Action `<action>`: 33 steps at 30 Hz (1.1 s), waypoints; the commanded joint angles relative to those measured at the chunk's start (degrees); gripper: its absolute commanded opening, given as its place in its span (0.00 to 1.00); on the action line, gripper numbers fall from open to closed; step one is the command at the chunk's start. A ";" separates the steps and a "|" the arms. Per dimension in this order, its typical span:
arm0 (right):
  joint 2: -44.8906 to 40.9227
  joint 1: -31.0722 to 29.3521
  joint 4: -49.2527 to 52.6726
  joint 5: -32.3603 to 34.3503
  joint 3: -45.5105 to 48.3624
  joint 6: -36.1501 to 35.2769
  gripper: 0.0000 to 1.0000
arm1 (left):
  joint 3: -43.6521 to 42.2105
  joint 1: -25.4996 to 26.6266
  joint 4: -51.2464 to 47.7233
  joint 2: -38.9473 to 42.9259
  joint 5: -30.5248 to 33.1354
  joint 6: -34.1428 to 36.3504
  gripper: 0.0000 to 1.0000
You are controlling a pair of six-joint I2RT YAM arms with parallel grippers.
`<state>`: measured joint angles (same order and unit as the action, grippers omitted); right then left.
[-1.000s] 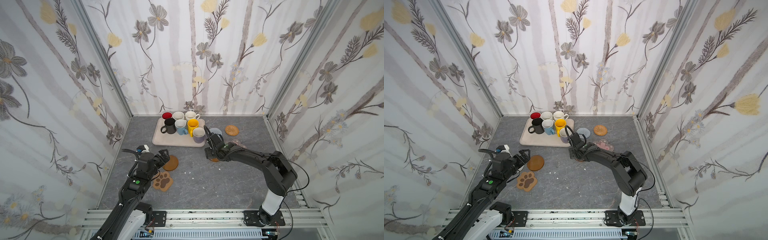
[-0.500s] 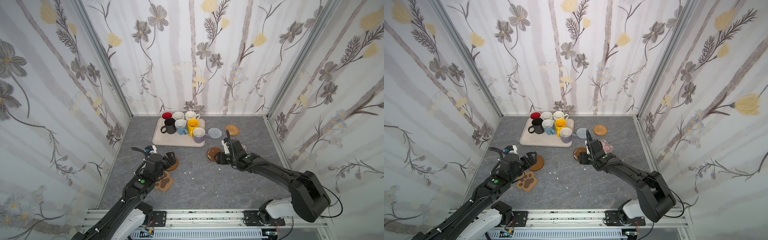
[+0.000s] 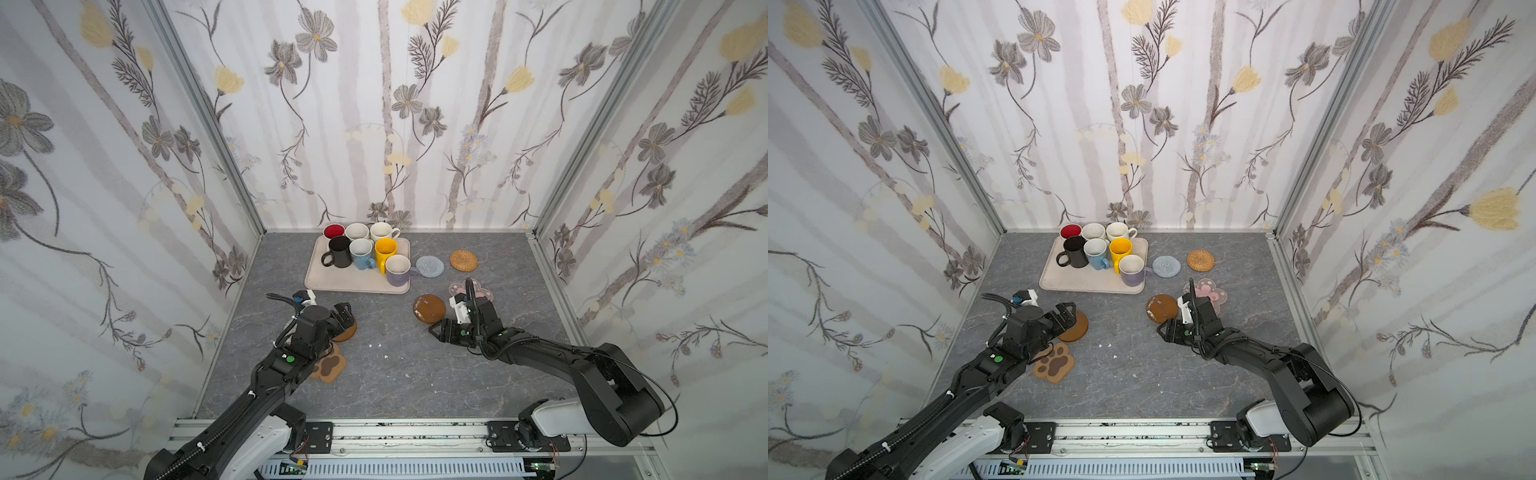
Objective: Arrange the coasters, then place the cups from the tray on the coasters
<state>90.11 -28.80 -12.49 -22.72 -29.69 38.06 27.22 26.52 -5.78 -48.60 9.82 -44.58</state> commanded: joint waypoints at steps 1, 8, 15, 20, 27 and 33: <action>3.21 0.05 -10.82 -4.67 0.93 4.39 0.66 | 0.32 -0.07 2.25 -0.32 0.44 -0.07 1.00; 8.22 -0.89 -18.68 -5.99 0.14 8.63 0.65 | -0.10 -0.16 2.46 -0.06 0.63 -0.08 1.00; 13.56 -2.32 -24.70 -5.96 -2.60 12.85 0.64 | -0.33 -0.51 2.53 -0.03 0.55 0.10 1.00; 16.17 -1.59 -23.21 -4.48 -4.47 12.69 0.64 | -0.73 -0.87 2.53 0.43 0.37 0.15 1.00; 19.93 0.94 -22.14 -6.03 -7.85 11.31 0.64 | -0.97 -1.32 2.86 -1.18 0.37 0.02 1.00; 22.99 2.37 -20.72 -8.19 -11.71 9.25 0.64 | -1.04 -1.62 3.28 -1.84 0.94 0.19 1.00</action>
<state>112.01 -26.92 -33.15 -29.82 -39.99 48.90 26.33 25.12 -4.29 -50.22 9.82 -44.60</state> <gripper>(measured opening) 0.644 0.998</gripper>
